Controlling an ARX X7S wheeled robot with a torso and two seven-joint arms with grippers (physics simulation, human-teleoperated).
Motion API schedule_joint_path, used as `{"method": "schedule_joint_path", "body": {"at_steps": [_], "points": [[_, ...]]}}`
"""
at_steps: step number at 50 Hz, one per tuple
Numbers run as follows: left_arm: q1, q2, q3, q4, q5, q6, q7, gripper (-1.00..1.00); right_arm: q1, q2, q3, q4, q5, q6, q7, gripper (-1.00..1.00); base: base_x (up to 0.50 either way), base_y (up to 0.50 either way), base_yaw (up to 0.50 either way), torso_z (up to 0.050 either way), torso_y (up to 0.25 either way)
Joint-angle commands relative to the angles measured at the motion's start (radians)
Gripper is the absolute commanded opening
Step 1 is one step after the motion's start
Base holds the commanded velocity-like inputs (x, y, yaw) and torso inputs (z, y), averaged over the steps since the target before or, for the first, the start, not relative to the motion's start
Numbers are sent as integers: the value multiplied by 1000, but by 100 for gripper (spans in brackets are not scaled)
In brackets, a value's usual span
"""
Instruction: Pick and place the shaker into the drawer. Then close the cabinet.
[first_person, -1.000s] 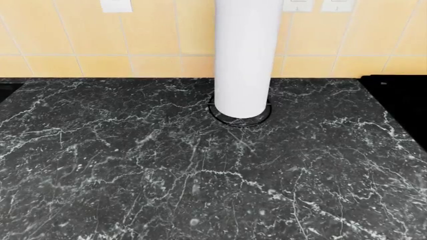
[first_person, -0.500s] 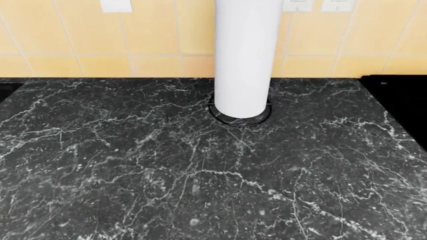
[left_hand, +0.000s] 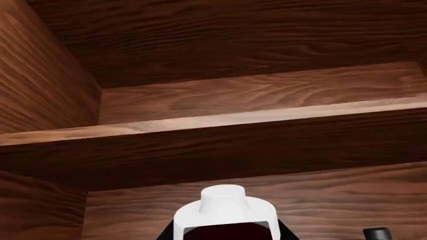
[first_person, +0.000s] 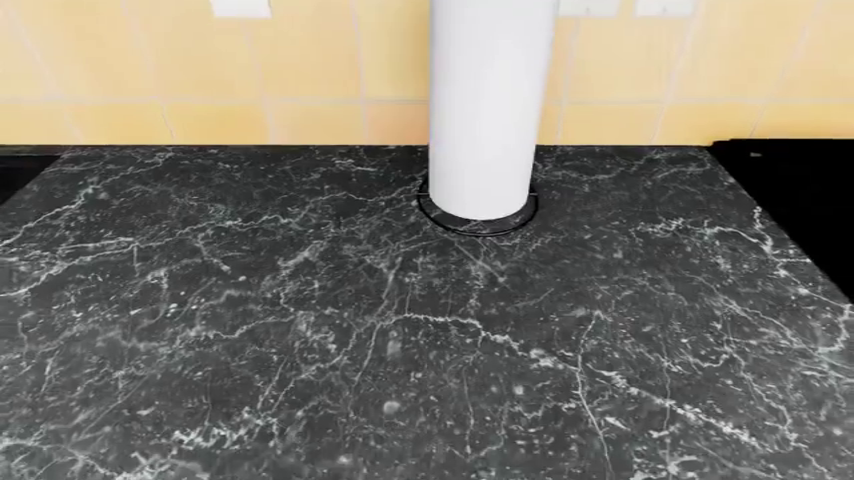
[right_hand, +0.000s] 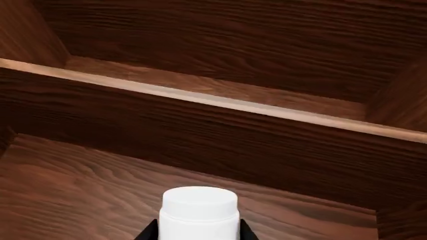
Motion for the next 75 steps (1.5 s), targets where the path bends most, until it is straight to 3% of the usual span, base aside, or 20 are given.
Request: {"method": "schedule_joint_path", "body": {"at_steps": [1, 55, 61, 75], "points": [[0, 0, 2, 22, -16, -6, -1, -100, 1, 8, 10, -17, -25, 0, -5, -100, -406, 3, 0, 0, 0], [66, -27, -16, 153, -63, -88, -32, -100, -59, 47, 58, -135, 35, 47, 60, -100, -413, 47, 0, 0, 0], [108, -41, -46, 264, -103, -174, -72, -100, -93, 78, 93, -243, 102, 108, 119, -100, 0, 0, 0, 0, 0], [381, -42, -281, 718, -305, -485, -266, -100, -330, 196, 249, -631, 440, 276, 414, -100, 0, 0, 0, 0, 0]]}}
